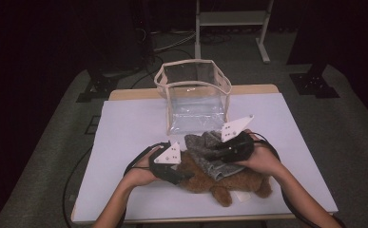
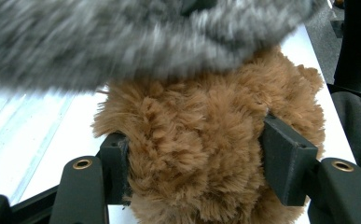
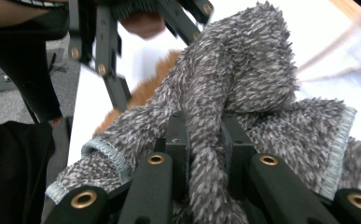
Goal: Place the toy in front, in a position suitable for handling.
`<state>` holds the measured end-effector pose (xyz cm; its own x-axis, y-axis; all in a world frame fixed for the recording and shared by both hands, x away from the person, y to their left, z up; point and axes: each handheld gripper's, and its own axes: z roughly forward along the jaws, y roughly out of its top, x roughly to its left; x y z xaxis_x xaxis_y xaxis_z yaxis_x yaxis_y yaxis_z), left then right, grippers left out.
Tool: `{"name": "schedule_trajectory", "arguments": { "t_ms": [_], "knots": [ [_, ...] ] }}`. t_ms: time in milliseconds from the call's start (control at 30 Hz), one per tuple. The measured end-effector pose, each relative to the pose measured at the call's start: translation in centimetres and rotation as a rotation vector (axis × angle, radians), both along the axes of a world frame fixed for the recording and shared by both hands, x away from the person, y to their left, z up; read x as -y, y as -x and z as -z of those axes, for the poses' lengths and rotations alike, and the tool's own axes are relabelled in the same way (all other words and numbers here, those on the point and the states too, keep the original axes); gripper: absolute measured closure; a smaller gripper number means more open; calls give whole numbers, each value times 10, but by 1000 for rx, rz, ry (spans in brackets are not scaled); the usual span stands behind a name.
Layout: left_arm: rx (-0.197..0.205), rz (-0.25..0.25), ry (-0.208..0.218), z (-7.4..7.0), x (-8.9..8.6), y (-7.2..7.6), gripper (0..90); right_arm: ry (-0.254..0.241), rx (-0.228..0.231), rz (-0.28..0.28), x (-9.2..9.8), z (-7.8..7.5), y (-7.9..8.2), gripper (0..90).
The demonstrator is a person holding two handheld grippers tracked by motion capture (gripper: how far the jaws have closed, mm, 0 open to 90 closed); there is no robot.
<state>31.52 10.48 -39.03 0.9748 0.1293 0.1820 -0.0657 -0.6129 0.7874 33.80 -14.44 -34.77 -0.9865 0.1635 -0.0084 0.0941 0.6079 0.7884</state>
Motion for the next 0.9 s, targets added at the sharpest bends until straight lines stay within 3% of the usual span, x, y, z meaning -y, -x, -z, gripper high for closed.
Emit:
{"name": "schedule_trajectory", "arguments": {
  "t_ms": [100,233,367,600,667,767,900],
  "knots": [
    [-6,-3,10,1,-2,-1,363,23,16,-7,-3,1,-1,757],
    [-12,-7,17,1,-2,0,362,79,10,22,15,4,1,758],
    [-17,-6,15,1,0,-2,361,54,-2,37,29,4,4,758],
    [-26,-14,23,2,-1,-2,359,46,36,-8,-5,0,2,755],
    [-28,-13,30,3,-2,-2,357,50,34,-12,-4,0,0,755],
    [-37,-18,40,3,-4,-2,347,79,37,13,14,3,-1,755],
    [-62,-42,76,4,-9,-3,306,41,23,58,53,11,0,761]
  ]
}}
